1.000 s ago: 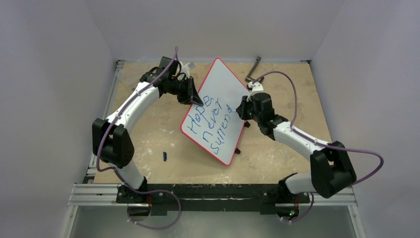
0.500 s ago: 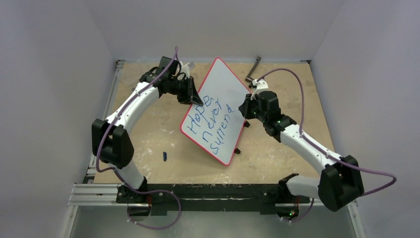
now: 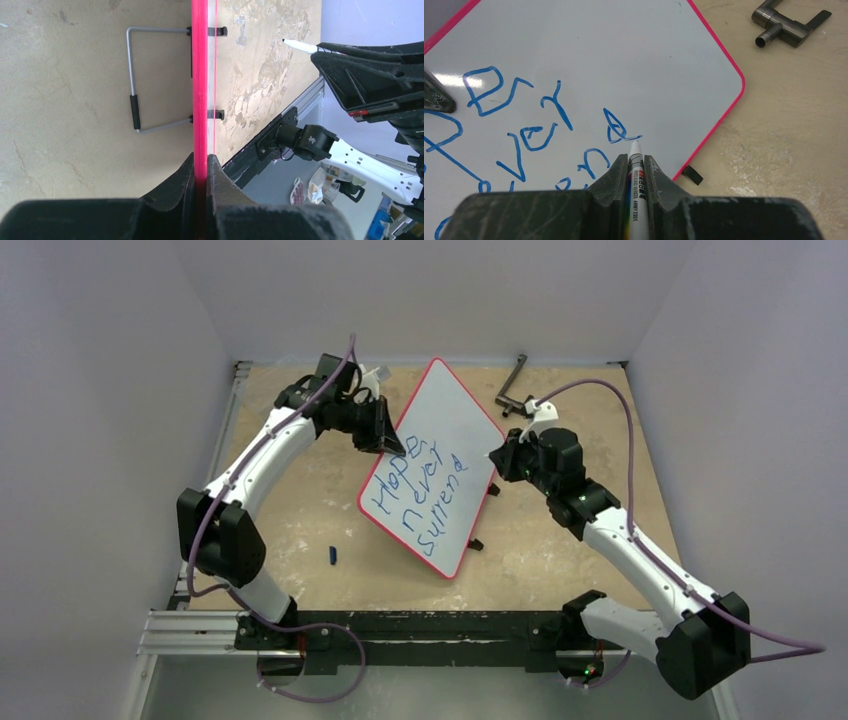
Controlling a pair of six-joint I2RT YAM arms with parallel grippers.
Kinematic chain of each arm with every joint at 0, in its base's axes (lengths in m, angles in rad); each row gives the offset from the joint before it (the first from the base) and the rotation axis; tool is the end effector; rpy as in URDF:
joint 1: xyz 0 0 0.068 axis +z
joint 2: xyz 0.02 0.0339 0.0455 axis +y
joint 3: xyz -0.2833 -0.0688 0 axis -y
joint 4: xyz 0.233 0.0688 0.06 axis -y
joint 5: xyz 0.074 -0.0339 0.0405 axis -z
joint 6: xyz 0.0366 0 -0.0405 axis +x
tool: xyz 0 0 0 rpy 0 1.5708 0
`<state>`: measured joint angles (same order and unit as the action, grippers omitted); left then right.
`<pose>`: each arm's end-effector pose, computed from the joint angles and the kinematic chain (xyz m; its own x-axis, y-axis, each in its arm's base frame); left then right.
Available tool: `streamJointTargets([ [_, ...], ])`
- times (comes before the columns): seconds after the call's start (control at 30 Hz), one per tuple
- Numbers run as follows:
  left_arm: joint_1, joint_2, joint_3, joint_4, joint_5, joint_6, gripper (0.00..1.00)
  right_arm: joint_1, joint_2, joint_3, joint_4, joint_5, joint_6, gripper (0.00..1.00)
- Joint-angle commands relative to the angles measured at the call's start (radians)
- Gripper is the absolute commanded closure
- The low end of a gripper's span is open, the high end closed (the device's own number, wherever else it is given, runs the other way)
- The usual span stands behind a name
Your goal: Write a sentence on the whiteboard
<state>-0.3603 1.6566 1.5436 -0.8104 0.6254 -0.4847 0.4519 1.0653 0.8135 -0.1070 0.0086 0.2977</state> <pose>0.3154 -0.1417 0.3464 -0.9476 -0.0467 -0.3161 0.1975 0.6922 -0.6942 0.2043 0.0988 0.3226 -0.4280 0.1183 -0.8960 -0.3179 0.9084 0.2718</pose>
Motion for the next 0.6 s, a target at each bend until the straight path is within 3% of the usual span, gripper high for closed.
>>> streamJointTargets([
  [0.0,0.009,-0.107,0.002,0.000,-0.019,0.045,1.00,0.001,-0.026,0.004,0.006,-0.006,0.007,1.00],
  [0.57,0.009,-0.175,-0.118,0.006,-0.015,0.178,1.00,0.001,-0.067,-0.039,0.006,-0.068,0.011,1.00],
])
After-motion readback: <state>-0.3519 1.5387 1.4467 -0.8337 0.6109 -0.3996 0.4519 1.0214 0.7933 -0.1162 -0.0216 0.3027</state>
